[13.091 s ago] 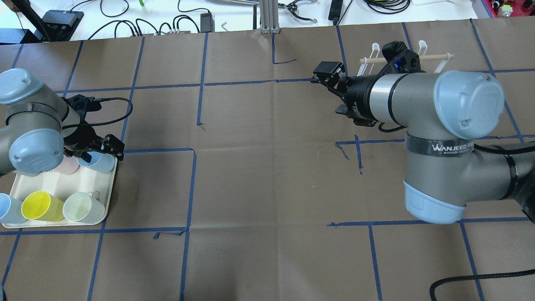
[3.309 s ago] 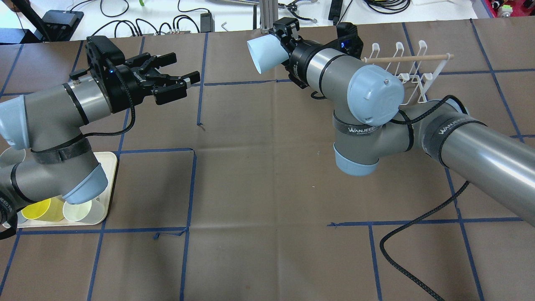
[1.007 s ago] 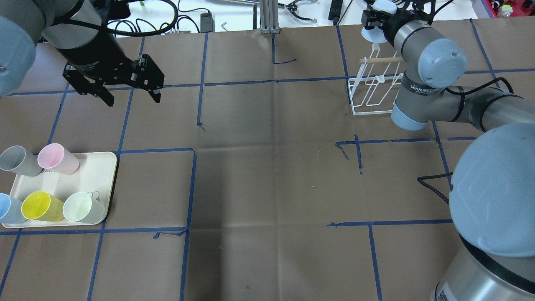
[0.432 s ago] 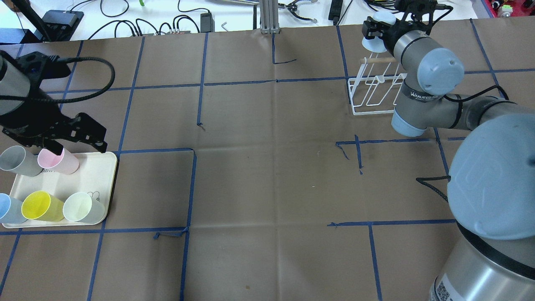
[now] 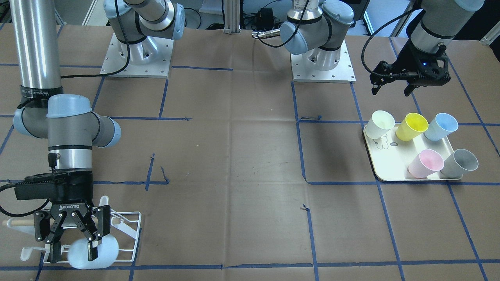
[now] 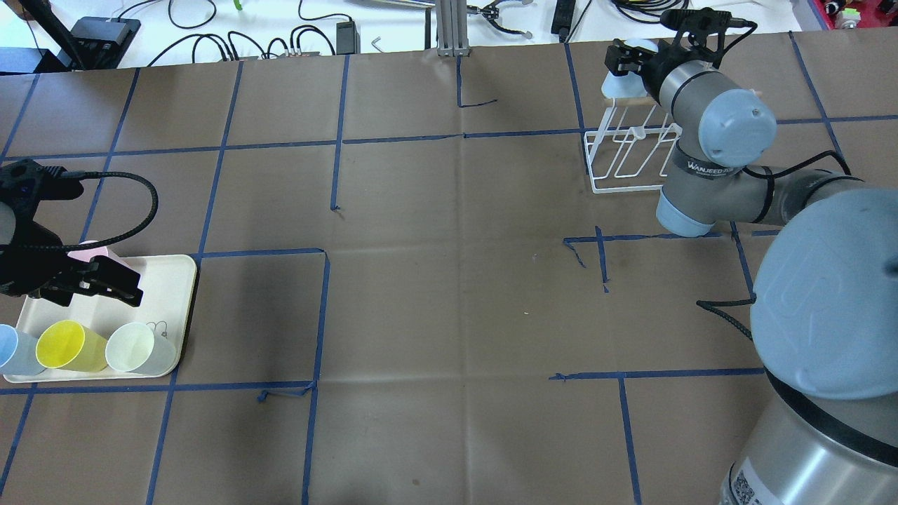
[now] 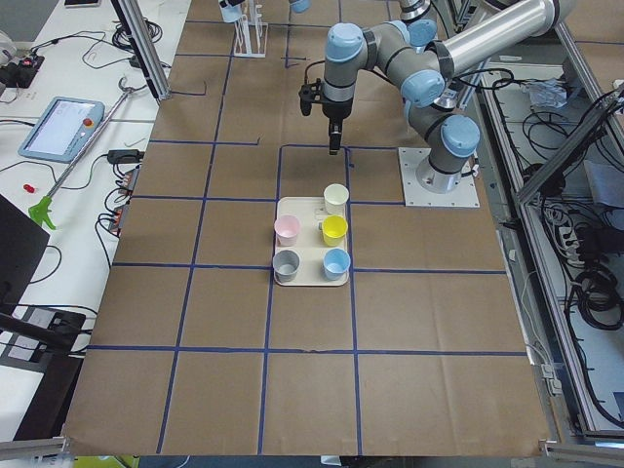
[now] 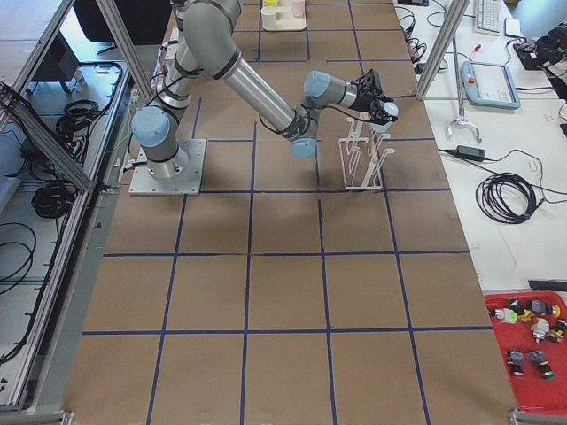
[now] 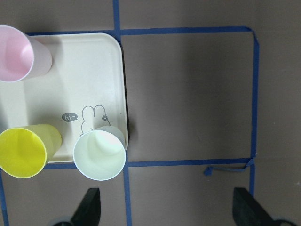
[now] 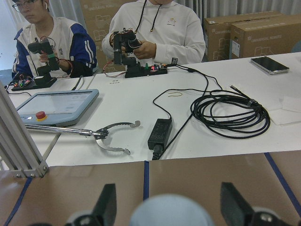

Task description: Transfer IKEA cup to right arm and place on rack

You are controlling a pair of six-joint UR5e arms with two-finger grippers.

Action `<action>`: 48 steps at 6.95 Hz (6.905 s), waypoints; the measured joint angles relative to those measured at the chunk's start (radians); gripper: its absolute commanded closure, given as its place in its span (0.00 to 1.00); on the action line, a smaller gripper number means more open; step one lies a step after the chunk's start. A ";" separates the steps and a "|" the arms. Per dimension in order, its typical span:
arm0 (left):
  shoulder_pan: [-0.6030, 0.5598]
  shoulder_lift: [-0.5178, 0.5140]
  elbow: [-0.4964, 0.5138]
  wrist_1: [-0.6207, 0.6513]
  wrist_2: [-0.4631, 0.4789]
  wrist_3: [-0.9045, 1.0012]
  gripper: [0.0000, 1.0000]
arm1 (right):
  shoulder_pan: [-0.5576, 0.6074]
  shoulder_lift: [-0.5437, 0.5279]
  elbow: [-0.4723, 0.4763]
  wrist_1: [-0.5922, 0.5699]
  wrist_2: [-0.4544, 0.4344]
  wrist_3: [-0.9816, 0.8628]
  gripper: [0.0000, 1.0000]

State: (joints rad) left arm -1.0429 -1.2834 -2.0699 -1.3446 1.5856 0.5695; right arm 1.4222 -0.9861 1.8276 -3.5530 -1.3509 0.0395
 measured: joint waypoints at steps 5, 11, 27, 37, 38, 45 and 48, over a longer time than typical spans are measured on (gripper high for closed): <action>0.017 -0.127 -0.098 0.247 0.004 0.087 0.04 | 0.001 -0.009 -0.007 0.001 -0.004 0.011 0.00; 0.062 -0.241 -0.188 0.338 0.016 0.095 0.04 | 0.050 -0.156 0.032 0.008 0.000 0.174 0.00; -0.024 -0.318 0.436 -0.208 0.022 0.090 1.00 | 0.289 -0.520 0.395 -0.050 0.078 1.445 0.00; -0.206 -0.427 0.366 0.361 -0.952 0.158 1.00 | 0.290 -0.518 0.392 -0.048 0.078 1.445 0.00; -0.228 -0.428 0.310 0.482 -1.027 0.159 0.99 | 0.290 -0.517 0.392 -0.048 0.078 1.445 0.00; -0.357 -0.429 -0.023 1.118 -1.163 0.154 0.98 | 0.293 -0.519 0.394 0.011 0.082 1.482 0.00; -0.390 -0.428 -0.097 1.272 -1.171 0.120 0.97 | 0.339 -0.520 0.391 0.072 0.084 1.600 0.00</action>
State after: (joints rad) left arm -1.4329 -1.7116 -2.1666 -0.0731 0.4149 0.6894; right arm 1.7612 -1.5060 2.2189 -3.4811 -1.2671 1.6395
